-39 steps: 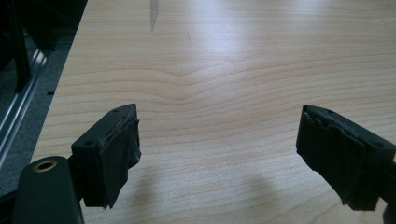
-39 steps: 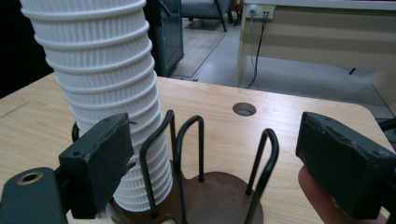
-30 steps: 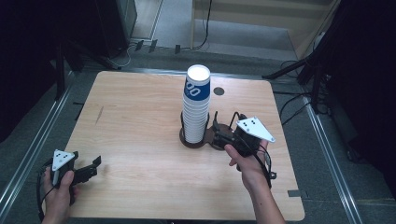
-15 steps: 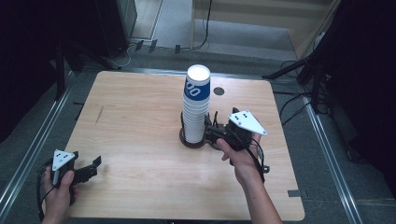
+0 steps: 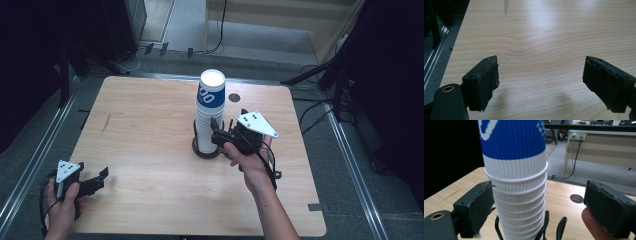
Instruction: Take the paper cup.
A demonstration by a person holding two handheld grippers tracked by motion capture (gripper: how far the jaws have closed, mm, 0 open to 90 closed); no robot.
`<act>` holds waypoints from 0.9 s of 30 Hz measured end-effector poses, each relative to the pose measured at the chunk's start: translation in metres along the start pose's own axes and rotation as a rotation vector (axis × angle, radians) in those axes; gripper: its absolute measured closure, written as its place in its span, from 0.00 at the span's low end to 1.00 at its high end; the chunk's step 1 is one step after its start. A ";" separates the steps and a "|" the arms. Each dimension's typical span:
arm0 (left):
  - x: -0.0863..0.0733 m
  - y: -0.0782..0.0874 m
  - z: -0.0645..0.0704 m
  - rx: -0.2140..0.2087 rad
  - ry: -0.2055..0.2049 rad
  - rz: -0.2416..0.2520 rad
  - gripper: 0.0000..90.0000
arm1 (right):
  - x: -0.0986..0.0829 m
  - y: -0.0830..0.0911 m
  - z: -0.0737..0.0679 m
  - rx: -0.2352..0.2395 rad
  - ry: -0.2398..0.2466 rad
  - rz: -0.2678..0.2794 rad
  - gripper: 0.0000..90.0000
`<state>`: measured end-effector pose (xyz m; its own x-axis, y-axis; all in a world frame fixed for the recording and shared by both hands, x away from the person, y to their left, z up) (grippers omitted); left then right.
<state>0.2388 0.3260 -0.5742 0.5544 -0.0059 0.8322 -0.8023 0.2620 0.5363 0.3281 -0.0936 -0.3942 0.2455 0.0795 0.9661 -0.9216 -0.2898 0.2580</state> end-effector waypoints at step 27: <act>0.000 0.000 0.000 -0.004 0.000 -0.002 0.16 | 0.022 -0.021 -0.020 0.029 -0.022 0.017 0.10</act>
<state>0.2392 0.3261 -0.5744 0.5561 -0.0069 0.8311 -0.8003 0.2655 0.5377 0.3466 -0.0669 -0.3783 0.2363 0.0536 0.9702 -0.9167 -0.3187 0.2409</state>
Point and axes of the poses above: each handheld gripper's, and its own axes: y roughly backward along the jaws, x roughly out of its top, z roughly to its right, the point moved 4 cm from there along -y, roughly forward along the jaws, and after that the axes turned 8 degrees about -x, right-handed, at the moved point
